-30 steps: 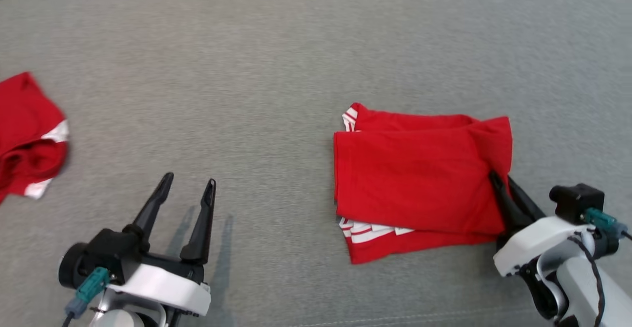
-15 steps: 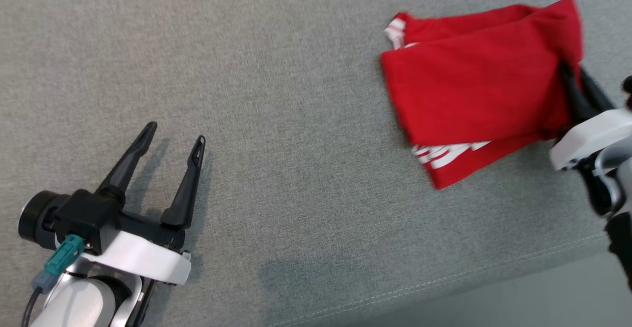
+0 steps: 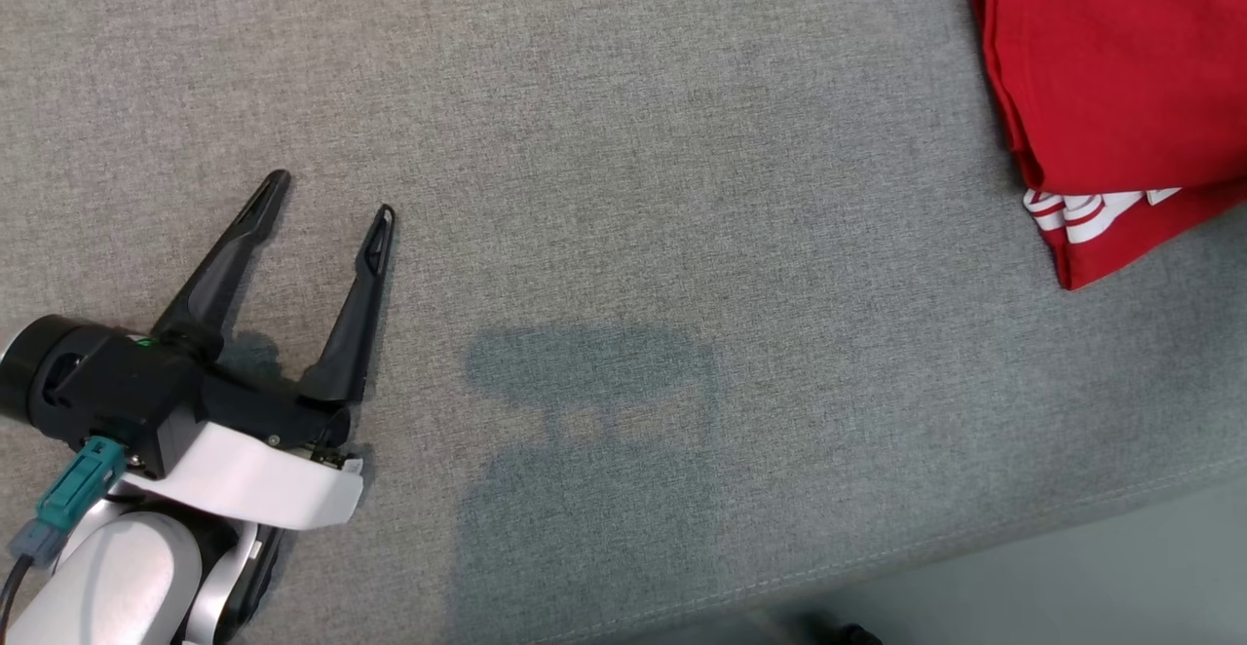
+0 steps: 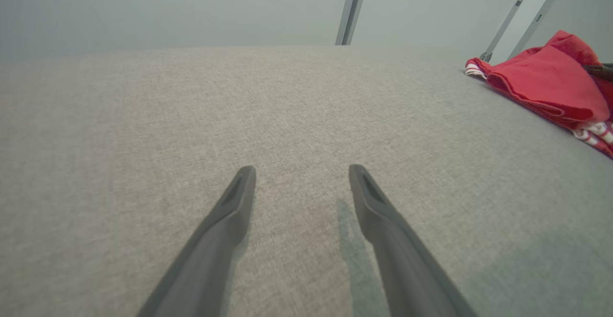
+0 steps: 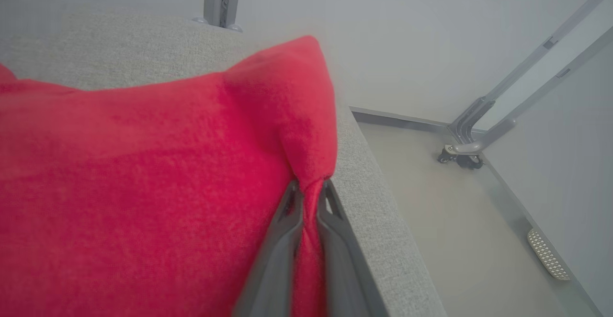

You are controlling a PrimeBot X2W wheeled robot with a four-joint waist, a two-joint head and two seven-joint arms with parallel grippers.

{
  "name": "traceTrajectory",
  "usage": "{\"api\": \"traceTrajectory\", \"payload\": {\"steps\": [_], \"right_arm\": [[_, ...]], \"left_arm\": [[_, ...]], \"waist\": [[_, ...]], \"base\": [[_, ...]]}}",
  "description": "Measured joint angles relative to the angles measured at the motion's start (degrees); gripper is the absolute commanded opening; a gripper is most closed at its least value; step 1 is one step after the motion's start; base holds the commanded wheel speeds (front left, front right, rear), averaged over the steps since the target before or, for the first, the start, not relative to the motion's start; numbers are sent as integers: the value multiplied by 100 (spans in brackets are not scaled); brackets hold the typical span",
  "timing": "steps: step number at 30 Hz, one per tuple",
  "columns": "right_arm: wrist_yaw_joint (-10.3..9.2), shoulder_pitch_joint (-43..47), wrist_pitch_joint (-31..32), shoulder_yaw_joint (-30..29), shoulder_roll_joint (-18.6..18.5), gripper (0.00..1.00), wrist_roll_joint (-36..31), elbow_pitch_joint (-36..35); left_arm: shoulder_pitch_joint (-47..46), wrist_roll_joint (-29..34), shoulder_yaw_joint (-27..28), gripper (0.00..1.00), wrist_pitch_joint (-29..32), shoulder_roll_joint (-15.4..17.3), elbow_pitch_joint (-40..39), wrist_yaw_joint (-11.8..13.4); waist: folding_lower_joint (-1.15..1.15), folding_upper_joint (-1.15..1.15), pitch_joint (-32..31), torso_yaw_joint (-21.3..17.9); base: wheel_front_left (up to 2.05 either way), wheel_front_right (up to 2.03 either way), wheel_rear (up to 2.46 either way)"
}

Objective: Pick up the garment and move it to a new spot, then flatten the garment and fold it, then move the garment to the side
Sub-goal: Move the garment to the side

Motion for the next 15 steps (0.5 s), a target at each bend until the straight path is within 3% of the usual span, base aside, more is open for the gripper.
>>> {"api": "traceTrajectory", "payload": {"steps": [1, 2, 3, 8, 15], "right_arm": [[0, 0, 0, -86, 42, 20, -57, -2], [0, 3, 0, -144, 74, 55, -120, 8], [0, 13, 0, -209, 101, 100, -180, -9], [0, 333, -1, -637, 172, 100, -391, -379], [-1, 1209, -10, -1337, 321, 100, -374, -1741]], "left_arm": [[-8, 0, -1, 100, -2, -2, 1, 0], [-9, 0, -5, 100, -15, -5, 14, -2], [-9, 0, -11, 100, -27, -11, 40, -2], [-10, -1, -44, 100, -87, -48, 240, -3], [21, -13, -188, 100, -213, -208, 469, -7]], "waist": [[0, 0, -1, 3], [0, 0, -12, 4], [0, 0, -36, 4], [0, 0, -257, 17], [0, 0, -709, 69]], "base": [[0, 0, 0], [0, 0, 0], [0, 0, 0], [0, 0, 0], [0, 0, 0]]}}
